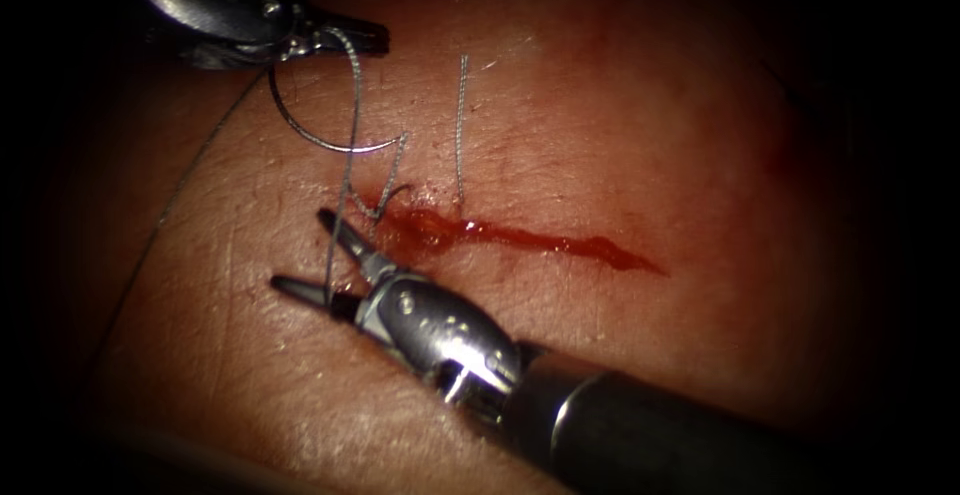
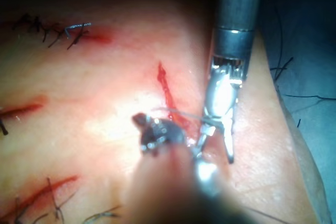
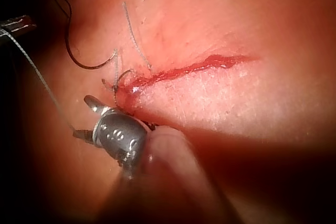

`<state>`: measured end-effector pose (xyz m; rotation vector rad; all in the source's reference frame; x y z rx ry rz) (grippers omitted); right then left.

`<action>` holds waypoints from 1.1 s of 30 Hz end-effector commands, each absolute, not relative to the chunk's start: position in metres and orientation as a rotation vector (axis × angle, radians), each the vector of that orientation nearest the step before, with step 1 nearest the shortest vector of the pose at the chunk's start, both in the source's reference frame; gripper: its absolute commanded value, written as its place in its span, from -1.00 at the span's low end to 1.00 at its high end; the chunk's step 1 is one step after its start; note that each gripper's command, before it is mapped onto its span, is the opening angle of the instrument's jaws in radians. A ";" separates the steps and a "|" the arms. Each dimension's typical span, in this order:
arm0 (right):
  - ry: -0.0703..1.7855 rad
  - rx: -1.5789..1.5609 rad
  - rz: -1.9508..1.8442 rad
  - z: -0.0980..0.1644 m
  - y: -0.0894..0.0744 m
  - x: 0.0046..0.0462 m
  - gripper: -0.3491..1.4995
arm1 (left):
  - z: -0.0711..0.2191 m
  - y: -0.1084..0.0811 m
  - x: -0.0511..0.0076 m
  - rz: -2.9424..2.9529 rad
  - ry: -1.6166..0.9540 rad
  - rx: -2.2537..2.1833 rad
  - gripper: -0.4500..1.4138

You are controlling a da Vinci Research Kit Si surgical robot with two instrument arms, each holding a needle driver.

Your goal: Wound Closure

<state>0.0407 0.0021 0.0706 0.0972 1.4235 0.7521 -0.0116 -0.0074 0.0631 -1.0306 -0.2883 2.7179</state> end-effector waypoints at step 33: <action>1.609 -0.463 0.765 0.062 0.005 0.0347 -0.06 | 0.075 -0.021 -0.0146 2.768 -0.249 -1.174 -1.00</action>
